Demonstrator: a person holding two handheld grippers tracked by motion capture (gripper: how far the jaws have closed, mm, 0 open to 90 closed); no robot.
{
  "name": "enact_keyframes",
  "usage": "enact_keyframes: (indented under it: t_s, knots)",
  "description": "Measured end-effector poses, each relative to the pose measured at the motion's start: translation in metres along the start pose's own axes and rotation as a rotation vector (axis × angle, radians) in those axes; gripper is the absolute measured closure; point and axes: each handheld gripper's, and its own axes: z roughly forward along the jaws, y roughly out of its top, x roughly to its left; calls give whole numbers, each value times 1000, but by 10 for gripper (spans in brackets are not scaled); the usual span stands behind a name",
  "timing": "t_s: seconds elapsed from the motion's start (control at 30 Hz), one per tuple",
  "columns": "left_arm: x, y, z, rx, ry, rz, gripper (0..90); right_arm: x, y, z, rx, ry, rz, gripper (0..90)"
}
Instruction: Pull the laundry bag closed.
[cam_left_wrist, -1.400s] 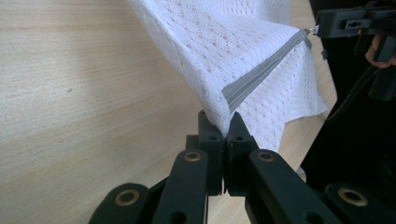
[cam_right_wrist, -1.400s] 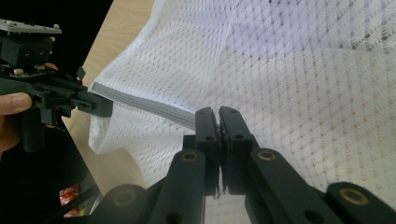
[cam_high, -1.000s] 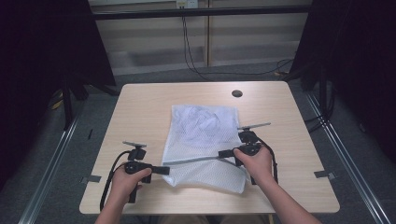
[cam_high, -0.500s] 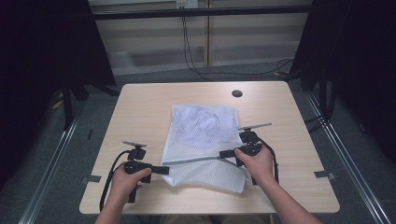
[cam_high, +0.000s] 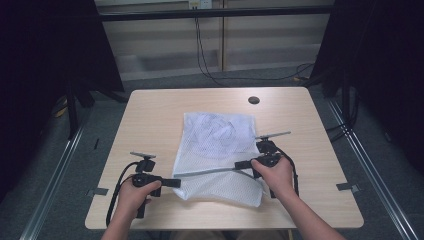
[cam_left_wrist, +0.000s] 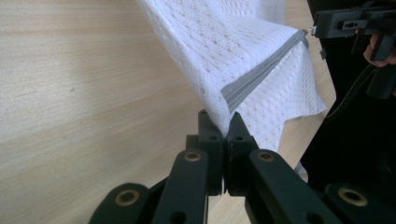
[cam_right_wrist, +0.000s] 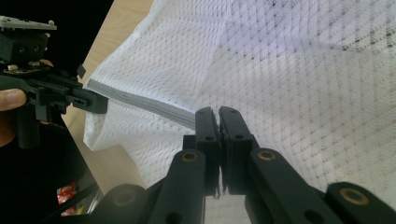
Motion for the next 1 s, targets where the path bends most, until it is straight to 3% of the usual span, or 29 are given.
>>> enact_keyframes:
  t_s: [0.27,0.83,1.0]
  knots:
    - [2,-1,-1,-2,8,-10,885,-2,-3,-1,8,-9,-9,871]
    - [1,1,-1,2,18,13,885,-10,-8,-13,-8,-8,11,871]
    - [-1,0,-2,-4,9,-12,885,-15,-9,-18,-22,-20,15,871]
